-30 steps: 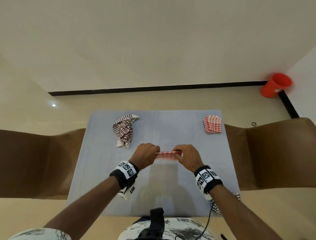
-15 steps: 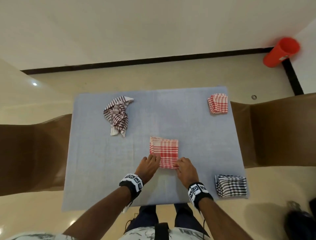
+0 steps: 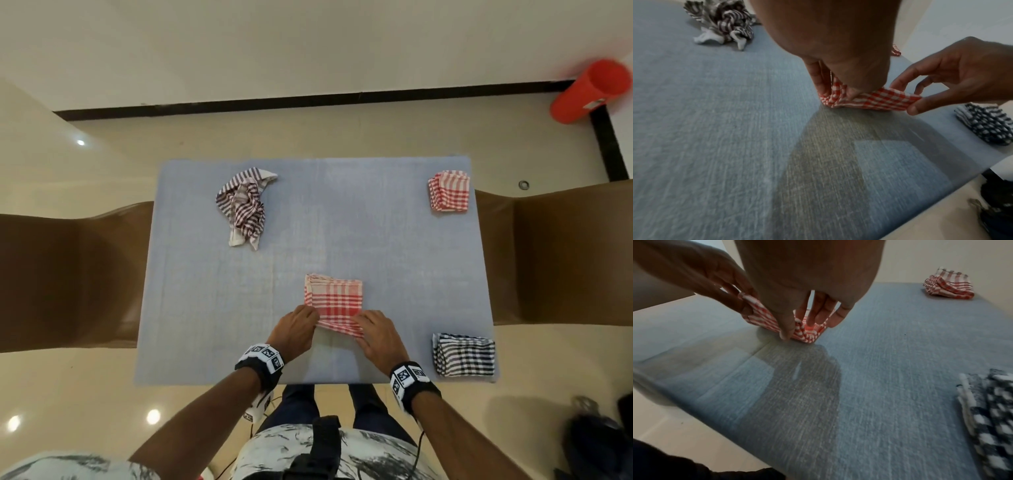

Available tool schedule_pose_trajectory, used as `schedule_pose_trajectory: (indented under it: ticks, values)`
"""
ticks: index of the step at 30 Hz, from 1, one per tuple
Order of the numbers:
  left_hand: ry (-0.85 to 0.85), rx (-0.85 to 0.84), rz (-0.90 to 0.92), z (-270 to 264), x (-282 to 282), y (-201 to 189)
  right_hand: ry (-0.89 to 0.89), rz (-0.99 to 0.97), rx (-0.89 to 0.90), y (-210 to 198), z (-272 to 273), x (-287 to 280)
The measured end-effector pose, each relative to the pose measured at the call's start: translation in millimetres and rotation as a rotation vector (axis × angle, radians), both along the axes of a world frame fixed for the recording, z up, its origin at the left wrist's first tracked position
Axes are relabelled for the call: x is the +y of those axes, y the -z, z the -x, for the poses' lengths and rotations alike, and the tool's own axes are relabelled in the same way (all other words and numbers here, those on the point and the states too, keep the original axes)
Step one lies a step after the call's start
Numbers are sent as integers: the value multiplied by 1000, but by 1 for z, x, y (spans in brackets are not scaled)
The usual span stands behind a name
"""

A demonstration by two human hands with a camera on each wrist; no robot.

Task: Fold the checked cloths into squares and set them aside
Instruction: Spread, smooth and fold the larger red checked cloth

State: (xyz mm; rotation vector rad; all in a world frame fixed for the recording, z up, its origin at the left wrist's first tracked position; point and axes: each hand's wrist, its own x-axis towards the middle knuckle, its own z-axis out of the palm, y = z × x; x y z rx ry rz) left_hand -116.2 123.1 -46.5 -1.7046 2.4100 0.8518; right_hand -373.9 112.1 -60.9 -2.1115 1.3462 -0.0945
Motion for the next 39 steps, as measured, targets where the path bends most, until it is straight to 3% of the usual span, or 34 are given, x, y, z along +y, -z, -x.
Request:
schedule_pose_trajectory:
  ticks: [4, 10, 14, 24, 36, 39]
  values:
    - [-114, 91, -20, -3, -10, 1, 55, -10, -58, -2, -6, -17]
    - [-347, 242, -132, -8, -35, 3, 445, -306, -310, 1, -12, -46]
    - [-436, 263, -219, -13, -52, 6, 577, -346, -392, 2, -16, -63]
    - [-476, 326, -365, -19, -66, 8, 631, -321, -151, 19, -23, -76]
    - [-607, 168, -343, -13, -81, 13, 799, -301, -112, 13, -37, -80]
    - [-632, 71, -326, -6, -84, 11, 798, -300, -19, 12, -37, -84]
